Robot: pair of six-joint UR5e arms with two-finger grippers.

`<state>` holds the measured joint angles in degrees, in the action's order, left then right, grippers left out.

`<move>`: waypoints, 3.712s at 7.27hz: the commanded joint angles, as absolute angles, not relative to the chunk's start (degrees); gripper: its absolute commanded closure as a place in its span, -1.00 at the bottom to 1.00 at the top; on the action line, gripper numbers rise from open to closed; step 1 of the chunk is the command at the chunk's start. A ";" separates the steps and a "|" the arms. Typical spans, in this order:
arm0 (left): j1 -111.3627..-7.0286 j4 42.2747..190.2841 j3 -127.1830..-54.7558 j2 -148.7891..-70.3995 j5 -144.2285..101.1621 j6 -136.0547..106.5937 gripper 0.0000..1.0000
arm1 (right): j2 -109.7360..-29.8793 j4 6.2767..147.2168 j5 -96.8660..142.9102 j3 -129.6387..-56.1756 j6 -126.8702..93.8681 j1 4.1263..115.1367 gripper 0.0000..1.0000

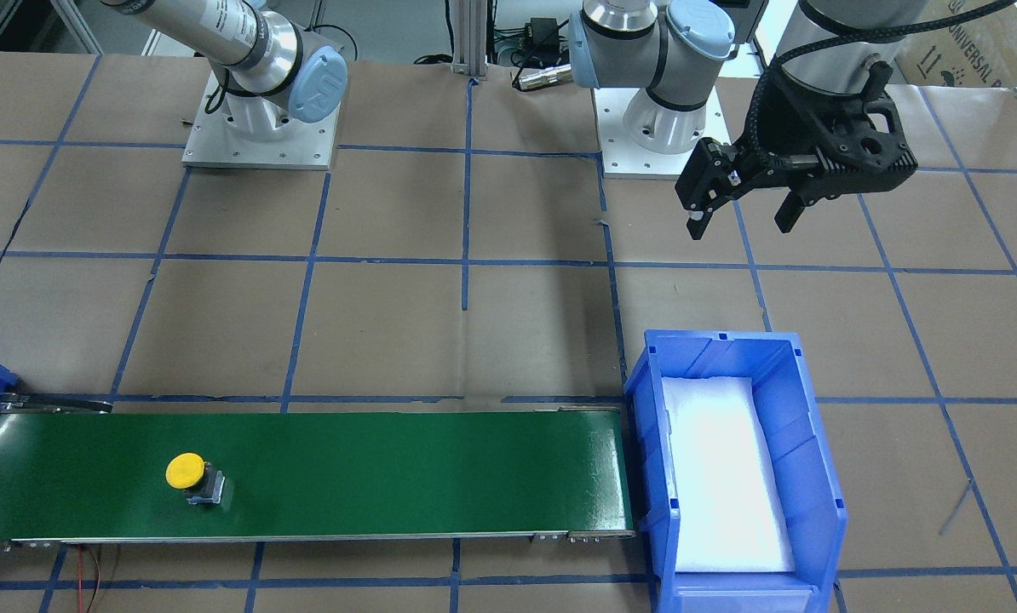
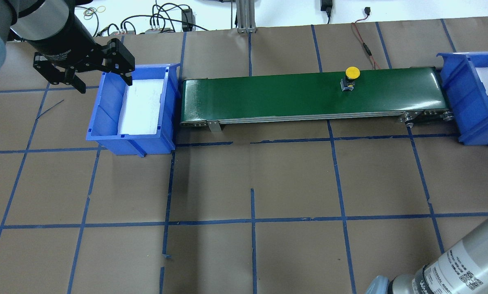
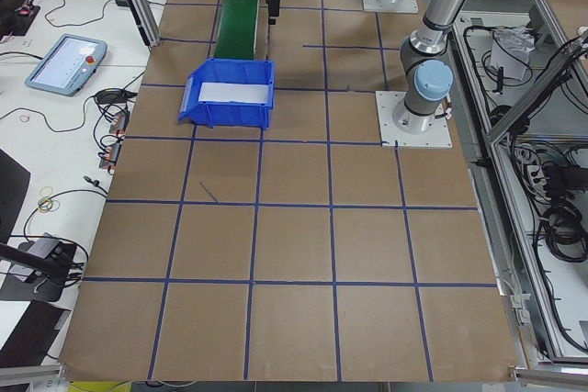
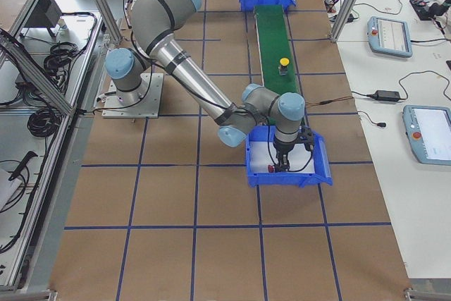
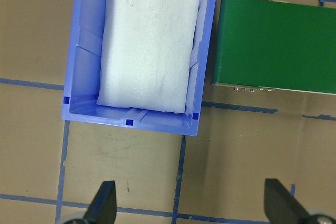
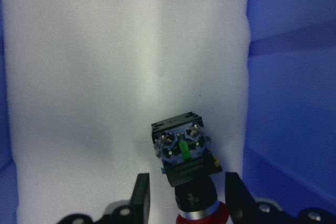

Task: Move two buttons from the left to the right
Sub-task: 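Lower the red-capped button into the bin and open the right gripper, then move the right gripper back over the yellow-capped button on the belt, then grasp the yellow-capped button with the right gripper and lift it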

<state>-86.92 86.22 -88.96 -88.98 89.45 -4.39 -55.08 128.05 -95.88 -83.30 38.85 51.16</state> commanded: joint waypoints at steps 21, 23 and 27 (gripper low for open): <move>-86.75 86.22 -88.59 -88.95 89.47 -4.31 -1.00 | -61.79 116.63 -86.84 -81.65 18.02 76.38 -0.77; -86.75 86.22 -88.59 -88.95 89.38 -4.31 -1.00 | -61.00 116.54 -86.84 -82.26 18.11 76.38 -0.72; -86.75 86.22 -88.59 -89.03 89.47 -4.39 -1.00 | -60.82 116.28 -90.24 -82.44 18.63 76.29 -0.19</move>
